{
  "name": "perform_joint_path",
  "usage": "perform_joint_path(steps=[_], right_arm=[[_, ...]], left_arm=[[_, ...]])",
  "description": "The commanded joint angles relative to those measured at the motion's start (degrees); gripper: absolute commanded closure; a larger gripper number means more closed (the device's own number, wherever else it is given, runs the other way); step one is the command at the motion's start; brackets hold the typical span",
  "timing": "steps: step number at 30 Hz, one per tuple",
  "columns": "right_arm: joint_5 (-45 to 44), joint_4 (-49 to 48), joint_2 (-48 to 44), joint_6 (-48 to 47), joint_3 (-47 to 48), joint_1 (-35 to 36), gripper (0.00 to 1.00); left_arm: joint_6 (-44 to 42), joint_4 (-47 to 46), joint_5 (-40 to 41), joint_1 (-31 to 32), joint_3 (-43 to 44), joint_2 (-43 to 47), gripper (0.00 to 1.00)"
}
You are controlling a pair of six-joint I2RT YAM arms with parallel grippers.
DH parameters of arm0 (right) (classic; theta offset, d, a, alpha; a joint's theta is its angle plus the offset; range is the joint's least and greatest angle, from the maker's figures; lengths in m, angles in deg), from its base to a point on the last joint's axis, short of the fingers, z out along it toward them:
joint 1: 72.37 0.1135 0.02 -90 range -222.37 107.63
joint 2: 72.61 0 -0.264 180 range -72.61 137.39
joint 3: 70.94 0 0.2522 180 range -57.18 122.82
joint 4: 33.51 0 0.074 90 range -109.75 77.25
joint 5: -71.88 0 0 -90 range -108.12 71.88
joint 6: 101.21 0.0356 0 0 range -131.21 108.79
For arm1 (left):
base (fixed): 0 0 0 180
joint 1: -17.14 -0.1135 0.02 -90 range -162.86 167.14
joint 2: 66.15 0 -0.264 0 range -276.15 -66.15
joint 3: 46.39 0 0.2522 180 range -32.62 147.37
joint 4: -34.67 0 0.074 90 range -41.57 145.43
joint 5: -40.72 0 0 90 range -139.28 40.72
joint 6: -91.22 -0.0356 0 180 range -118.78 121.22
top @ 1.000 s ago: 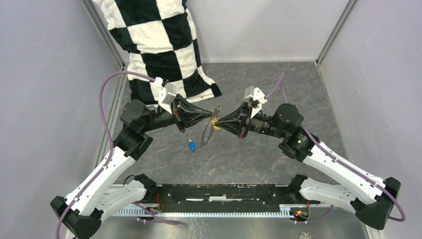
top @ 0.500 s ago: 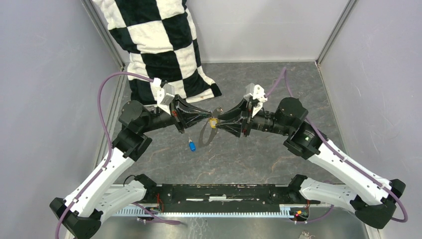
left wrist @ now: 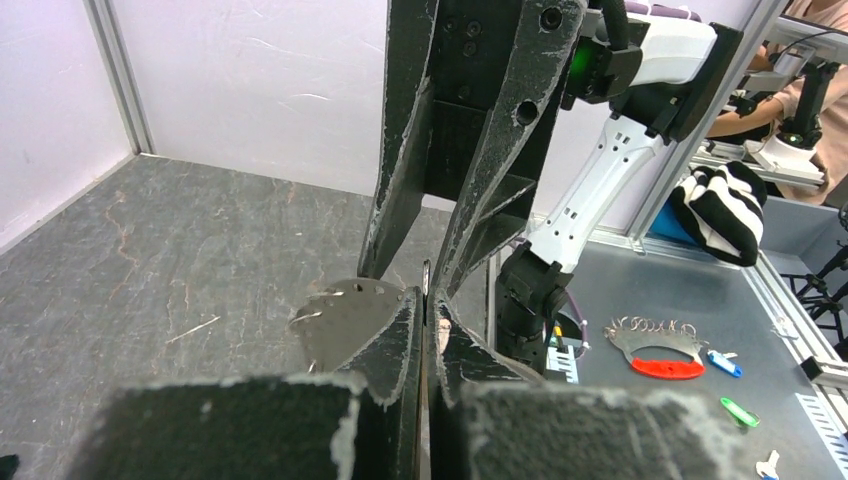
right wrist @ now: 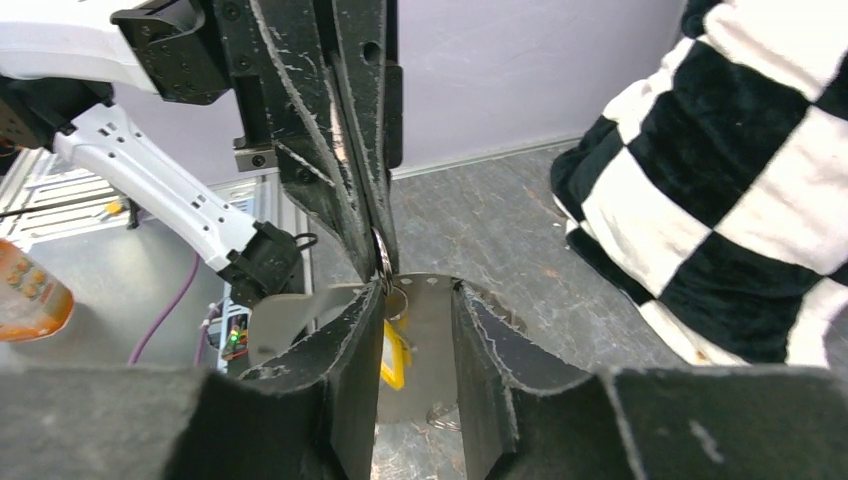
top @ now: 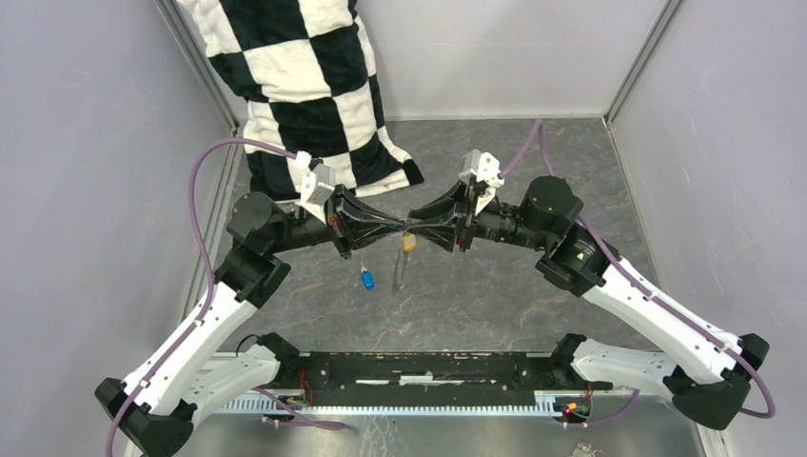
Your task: Put the keys on the keyring
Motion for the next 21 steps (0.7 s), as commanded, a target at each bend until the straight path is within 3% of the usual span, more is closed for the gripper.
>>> perform_joint_path(steps=[1, 13, 21], right_arm=[[2.8, -5.5, 1.1, 0.8, 2.6, -0.2, 0.66], [6.4, -6.3, 1.4, 1.7, 2.8, -0.3, 0.99], [8.6, -1.5, 1.4, -0.2, 4.8, -0.2, 1.00]], left_arm=[[-1.0, -3.1, -2.8, -0.1, 0.3, 0.6, 0.98], [-3.9, -0.9, -4.5, -0.1, -0.5, 0.7, 0.98], [-9.3, 4.1, -5.6, -0.1, -0.2, 0.3, 0.98]])
